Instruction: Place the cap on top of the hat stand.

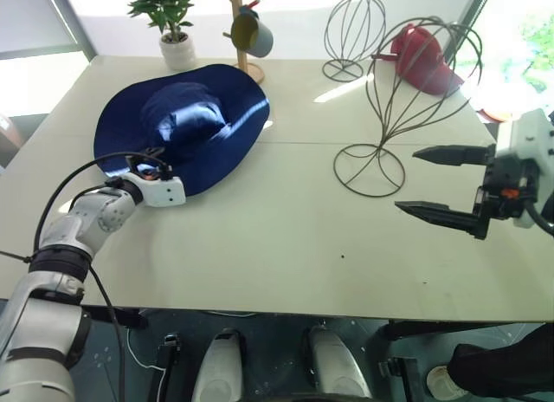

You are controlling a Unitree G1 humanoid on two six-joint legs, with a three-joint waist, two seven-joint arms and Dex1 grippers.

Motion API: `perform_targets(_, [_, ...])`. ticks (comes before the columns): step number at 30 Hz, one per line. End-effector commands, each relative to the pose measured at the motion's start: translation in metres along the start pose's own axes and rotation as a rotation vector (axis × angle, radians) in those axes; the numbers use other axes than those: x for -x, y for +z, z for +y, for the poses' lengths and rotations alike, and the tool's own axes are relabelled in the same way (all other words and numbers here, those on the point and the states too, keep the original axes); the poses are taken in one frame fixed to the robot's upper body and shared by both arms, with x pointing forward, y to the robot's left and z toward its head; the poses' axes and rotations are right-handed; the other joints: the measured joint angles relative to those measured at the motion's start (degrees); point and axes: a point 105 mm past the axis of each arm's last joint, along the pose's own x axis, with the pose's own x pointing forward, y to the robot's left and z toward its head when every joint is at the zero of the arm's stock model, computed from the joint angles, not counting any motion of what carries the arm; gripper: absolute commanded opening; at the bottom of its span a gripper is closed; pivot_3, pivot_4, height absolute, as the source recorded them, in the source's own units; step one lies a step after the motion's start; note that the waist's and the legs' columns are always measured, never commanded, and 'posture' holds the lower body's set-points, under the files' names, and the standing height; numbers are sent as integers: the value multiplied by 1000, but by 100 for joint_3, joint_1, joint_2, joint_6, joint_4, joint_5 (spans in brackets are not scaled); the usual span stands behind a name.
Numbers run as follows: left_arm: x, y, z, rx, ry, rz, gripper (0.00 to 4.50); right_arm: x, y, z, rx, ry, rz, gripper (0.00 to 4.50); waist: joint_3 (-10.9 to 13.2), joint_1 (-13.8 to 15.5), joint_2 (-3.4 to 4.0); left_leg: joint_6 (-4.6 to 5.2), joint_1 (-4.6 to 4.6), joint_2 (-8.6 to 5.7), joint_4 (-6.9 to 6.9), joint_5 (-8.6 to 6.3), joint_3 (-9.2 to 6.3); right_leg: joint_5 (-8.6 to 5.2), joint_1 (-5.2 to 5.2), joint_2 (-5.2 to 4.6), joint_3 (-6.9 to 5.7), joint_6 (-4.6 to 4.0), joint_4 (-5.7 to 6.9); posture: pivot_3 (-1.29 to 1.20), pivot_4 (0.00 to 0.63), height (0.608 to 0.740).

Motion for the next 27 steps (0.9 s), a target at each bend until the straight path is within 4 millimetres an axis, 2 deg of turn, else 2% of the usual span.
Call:
perform_targets(1, [-2,2,5,8,1,-17,2570,7,12,-5,58,-36,-20,4500,1,-12,-3,0,0,0,0,0,0,0,0,0,0,0,-1,0,150,739])
perform_targets(6, [-3,6,10,28,7,-37,46,9,12,-9,37,-57,-30,4500,1,1,-2,0,-1,0,1,0,0,0,-1,0,0,0,0,0,150,739])
perform_targets(11, [-4,8,20,87,21,-42,46,11,12,-10,8,-57,-40,4500,2,0,-3,0,-4,0,1,0,0,0,-1,0,0,0,-2,0,150,739])
perform_targets(16, [-4,15,44,282,68,-70,46,17,21,-14,28,-91,-83,4500,2,8,-4,0,-8,0,1,0,-1,0,-4,0,0,0,-2,0,150,739])
perform_targets(18, [-2,21,61,356,96,-99,46,29,31,-18,10,-113,-125,4500,3,7,-4,0,-9,0,1,0,-1,0,-4,0,0,0,-2,0,150,739])
perform_targets(21, [4,38,103,443,155,-186,46,49,47,-23,-21,-148,-191,4500,3,6,-5,0,-10,0,1,0,-2,0,-3,0,0,0,-3,0,150,739])
perform_targets(27, [12,72,182,509,269,-313,46,79,66,-28,-66,-216,-283,4500,5,4,-9,0,-12,-1,5,0,-7,0,0,2,-1,1,-4,0,150,739])
